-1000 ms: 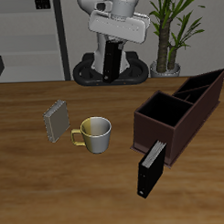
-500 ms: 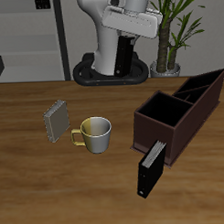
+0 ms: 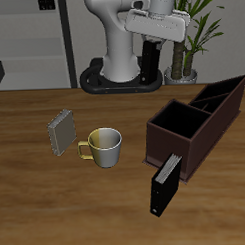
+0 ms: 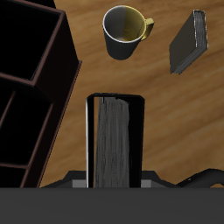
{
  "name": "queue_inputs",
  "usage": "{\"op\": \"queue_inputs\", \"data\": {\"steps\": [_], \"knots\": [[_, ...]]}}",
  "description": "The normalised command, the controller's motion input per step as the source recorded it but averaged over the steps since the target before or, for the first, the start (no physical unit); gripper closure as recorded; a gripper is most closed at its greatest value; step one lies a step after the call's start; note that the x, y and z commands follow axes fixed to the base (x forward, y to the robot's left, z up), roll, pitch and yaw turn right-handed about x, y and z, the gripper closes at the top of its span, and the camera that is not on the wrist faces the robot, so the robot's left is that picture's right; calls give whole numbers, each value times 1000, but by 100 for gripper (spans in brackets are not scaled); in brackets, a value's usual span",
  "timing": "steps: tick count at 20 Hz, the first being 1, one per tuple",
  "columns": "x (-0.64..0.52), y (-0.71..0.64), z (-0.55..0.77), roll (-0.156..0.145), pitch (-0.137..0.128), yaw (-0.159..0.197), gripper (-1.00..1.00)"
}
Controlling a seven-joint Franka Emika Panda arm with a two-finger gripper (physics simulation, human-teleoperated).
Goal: Place the right black book into the left desk caddy's front compartment
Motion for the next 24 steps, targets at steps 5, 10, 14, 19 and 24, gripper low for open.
{"op": "queue_inputs", "data": {"steps": [5, 10, 14, 19, 24], "knots": [[-24, 221, 38, 47, 13, -123, 100], [57, 263, 41, 47, -32, -101, 100], [173, 96, -9, 32, 15, -85, 100], [147, 252, -72, 65, 5, -53, 100], [230, 264, -146, 23, 48, -14, 100]]}}
